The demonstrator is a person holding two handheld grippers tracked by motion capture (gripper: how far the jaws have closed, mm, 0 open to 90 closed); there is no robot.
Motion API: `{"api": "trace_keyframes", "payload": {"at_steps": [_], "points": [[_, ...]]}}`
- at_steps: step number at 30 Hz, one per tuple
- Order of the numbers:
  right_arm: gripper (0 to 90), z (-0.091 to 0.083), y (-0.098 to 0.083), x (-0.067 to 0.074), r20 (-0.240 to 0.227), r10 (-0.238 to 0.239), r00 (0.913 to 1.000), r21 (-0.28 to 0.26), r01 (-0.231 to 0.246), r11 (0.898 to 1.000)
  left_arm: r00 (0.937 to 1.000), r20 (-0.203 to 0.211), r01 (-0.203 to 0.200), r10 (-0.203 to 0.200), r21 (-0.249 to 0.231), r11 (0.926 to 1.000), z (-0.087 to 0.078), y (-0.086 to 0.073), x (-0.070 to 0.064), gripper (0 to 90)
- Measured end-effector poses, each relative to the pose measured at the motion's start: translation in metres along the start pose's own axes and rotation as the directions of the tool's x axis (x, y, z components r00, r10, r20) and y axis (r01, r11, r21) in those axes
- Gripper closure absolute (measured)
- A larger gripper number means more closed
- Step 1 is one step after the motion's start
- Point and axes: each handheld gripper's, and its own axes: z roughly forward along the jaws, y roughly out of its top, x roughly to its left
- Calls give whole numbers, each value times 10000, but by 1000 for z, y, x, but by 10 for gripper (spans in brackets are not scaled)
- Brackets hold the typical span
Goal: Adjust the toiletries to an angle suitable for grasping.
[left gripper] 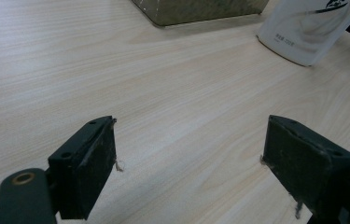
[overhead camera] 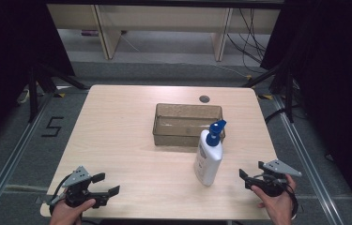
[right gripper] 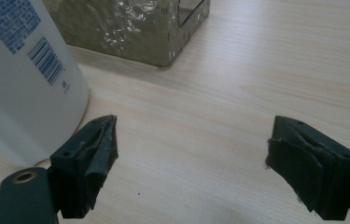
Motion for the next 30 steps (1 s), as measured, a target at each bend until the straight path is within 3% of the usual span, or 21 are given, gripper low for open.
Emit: {"api": "trace_keyframes", "payload": {"at_steps": [1,8,13,14,16,17,19,20,22,23,24,30], "points": [[163,1,0,-4,222,-445,9988,-60,447,9990,10000,9,0,0,-13,10000,0,0,0,166],[163,-2,1,-2,-186,56,9998,-147,-59,9999,10000,-29,-51,50,-88,9999,-1,1,0,166],[164,-3,1,0,-33,432,9991,-141,-432,9990,10000,-17,-57,57,-135,9999,-2,1,0,166],[164,-3,1,0,-225,491,9985,-239,-497,9985,10000,-30,-49,49,-154,9999,-2,1,0,166],[170,-5,2,0,-253,392,9989,-325,-400,9987,10000,-24,2,-3,-261,9997,-2,1,0,165],[170,-5,3,-2,-190,52,9998,-411,-60,9991,10000,-24,2,-3,-261,9997,-2,1,0,165],[170,-5,3,-1,-247,149,9996,-446,-160,9989,10000,31,-9,10,-244,9997,-2,1,0,166],[170,-5,3,1,-256,504,9984,-529,-517,9973,10000,50,68,-66,-302,9995,-1,1,-1,165],[170,-5,4,-2,-491,375,9981,-691,-409,9968,9999,79,87,-84,-322,9994,-1,1,-1,163],[170,-7,5,-2,-370,204,9991,-691,-229,9973,10000,75,64,-62,-320,9995,-1,1,-1,158],[170,-7,5,-1,-437,362,9984,-814,-397,9959,10000,3,21,-21,-325,9995,-1,1,-1,154],[169,-11,9,0,-492,292,9984,-1017,-341,9942,9999,-9,-156,156,-312,9994,-2,2,-1,151]]}}
